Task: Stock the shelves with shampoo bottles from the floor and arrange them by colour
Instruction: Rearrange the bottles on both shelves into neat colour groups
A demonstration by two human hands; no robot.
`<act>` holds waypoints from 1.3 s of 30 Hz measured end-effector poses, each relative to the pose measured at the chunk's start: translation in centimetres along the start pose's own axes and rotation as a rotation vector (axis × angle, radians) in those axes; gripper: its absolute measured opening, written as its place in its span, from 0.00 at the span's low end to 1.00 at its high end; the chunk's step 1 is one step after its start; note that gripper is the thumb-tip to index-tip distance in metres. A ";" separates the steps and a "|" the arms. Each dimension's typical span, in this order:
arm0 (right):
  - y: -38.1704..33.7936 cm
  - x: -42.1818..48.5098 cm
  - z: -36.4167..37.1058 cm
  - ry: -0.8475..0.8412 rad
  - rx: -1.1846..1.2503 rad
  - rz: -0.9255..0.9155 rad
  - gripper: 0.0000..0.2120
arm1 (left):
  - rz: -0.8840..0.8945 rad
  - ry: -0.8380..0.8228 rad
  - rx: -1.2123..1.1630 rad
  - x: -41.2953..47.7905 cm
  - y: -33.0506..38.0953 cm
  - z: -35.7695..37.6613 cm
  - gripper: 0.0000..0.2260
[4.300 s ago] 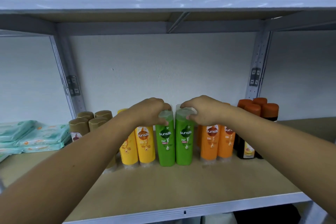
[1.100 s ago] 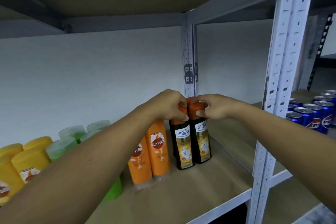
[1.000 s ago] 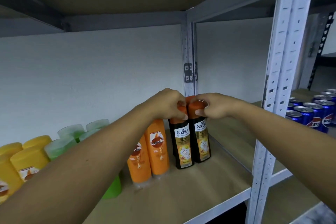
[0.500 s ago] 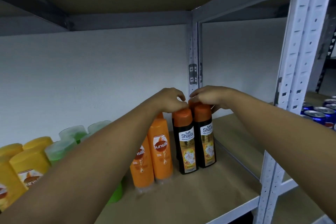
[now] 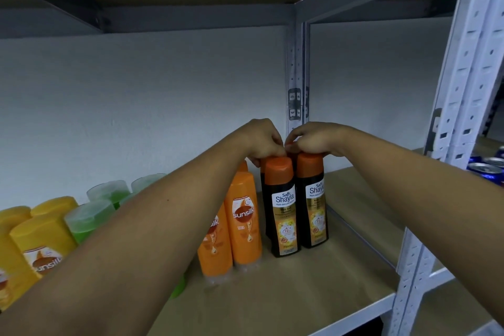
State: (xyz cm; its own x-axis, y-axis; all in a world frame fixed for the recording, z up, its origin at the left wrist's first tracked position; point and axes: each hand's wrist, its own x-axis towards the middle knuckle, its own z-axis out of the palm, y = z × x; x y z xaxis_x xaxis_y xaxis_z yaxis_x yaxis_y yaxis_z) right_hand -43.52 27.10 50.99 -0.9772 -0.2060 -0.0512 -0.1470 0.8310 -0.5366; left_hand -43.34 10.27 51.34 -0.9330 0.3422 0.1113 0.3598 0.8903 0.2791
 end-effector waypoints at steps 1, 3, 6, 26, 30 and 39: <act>0.0 0.0 0.0 0.000 0.000 -0.003 0.16 | -0.003 0.008 0.004 0.1 0.0 0.0 0.16; 0.0 0.0 0.0 0.000 0.002 -0.005 0.16 | -0.009 0.021 0.009 0.2 -0.1 0.1 0.16; 0.0 0.0 0.0 -0.001 -0.004 -0.011 0.16 | -0.002 0.043 0.022 0.3 -0.3 0.3 0.16; 2.8 -5.9 2.1 0.168 0.136 -0.074 0.29 | 0.220 0.177 0.044 -5.6 -0.1 0.4 0.16; 3.4 -6.8 2.9 0.136 0.157 -0.090 0.24 | 0.226 0.043 0.127 -6.3 0.5 1.7 0.20; 3.8 -6.8 4.2 0.229 0.168 -0.161 0.22 | 0.208 0.086 0.164 -6.6 0.9 2.1 0.15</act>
State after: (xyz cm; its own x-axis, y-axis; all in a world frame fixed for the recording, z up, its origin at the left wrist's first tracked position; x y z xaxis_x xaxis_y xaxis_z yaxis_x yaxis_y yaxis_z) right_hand -36.76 29.47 45.80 -0.9552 -0.1906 0.2264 -0.2941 0.6960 -0.6551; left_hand -36.83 9.47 48.84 -0.8329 0.5024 0.2321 0.5318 0.8427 0.0842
